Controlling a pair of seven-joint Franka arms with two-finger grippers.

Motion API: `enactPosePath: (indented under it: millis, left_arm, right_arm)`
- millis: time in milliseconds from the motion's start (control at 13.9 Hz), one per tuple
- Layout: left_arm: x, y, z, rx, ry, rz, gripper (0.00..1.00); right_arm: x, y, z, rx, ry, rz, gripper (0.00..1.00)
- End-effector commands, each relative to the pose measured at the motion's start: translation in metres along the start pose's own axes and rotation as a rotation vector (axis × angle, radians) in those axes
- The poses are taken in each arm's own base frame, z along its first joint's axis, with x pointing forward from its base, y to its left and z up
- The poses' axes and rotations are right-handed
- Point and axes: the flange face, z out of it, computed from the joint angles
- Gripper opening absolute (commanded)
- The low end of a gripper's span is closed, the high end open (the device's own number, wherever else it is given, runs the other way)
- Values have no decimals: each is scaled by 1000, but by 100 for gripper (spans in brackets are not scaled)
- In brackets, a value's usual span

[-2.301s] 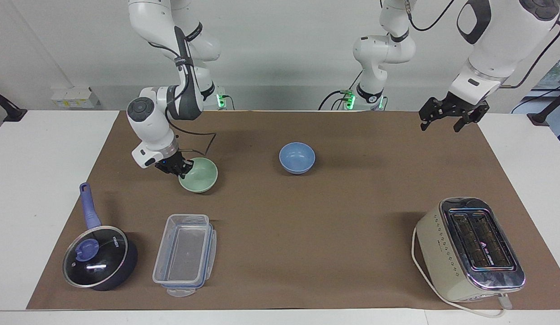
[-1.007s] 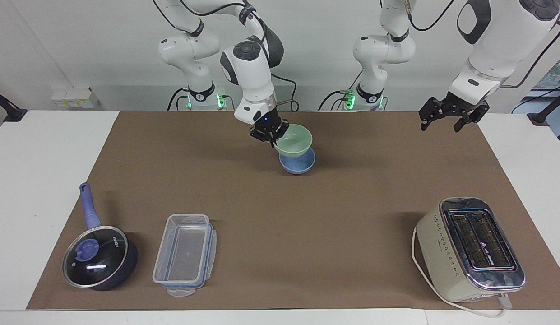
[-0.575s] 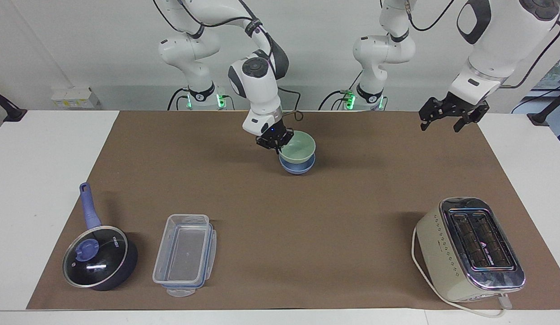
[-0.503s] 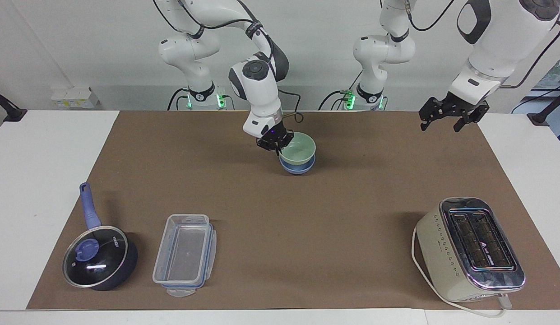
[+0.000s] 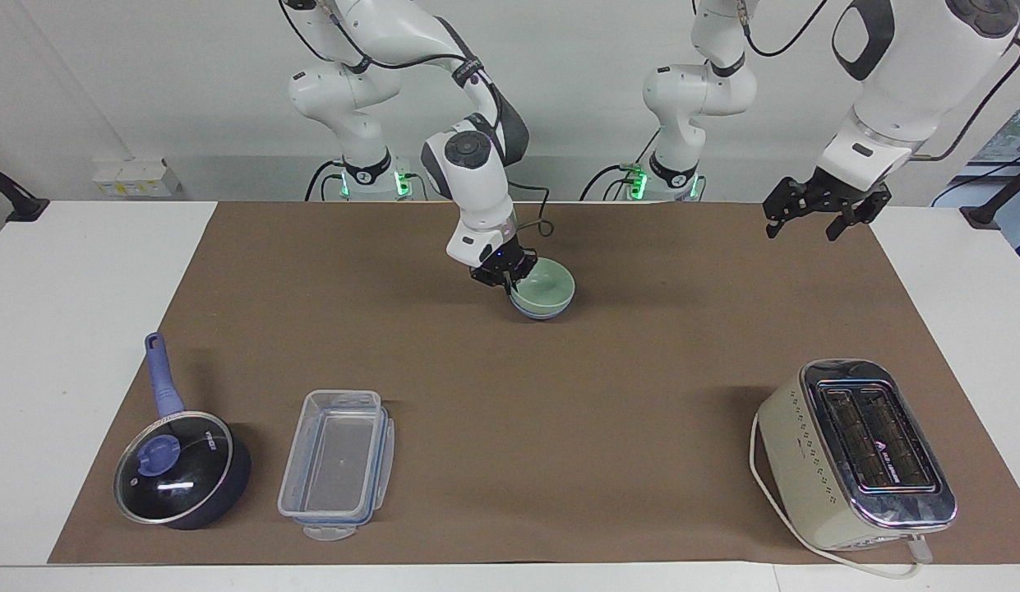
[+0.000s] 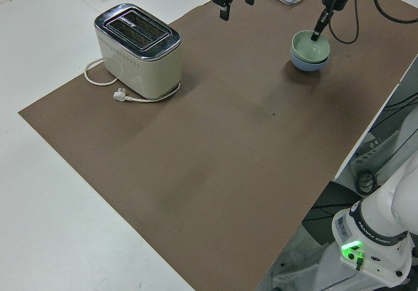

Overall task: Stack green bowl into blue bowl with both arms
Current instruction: 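Lower the green bowl into the blue bowl with the right gripper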

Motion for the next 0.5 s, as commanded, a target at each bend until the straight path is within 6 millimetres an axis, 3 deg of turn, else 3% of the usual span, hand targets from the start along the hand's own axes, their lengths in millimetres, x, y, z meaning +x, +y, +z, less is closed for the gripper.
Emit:
enactPosePath:
  millis: [0,144,216,359,431]
  left_arm:
    - [-2,-2,-1,11,-12,2,100]
    - [-2,-2,-1,11,-12,2,100]
    - [-2,-2,-1,11,-12,2,100]
    - [-2,-2,-1,11,-12,2,100]
    - [-2,-2,-1,11,-12,2,100]
  right_arm:
    - [5,-6,-17,49,9,9,52]
    - [8,-10,-45,63,27,8,71]
    - [9,-6,-60,61,21,17,74]
    - [15,12,-92,54,18,45,92]
    - [18,22,-104,43,26,54,94]
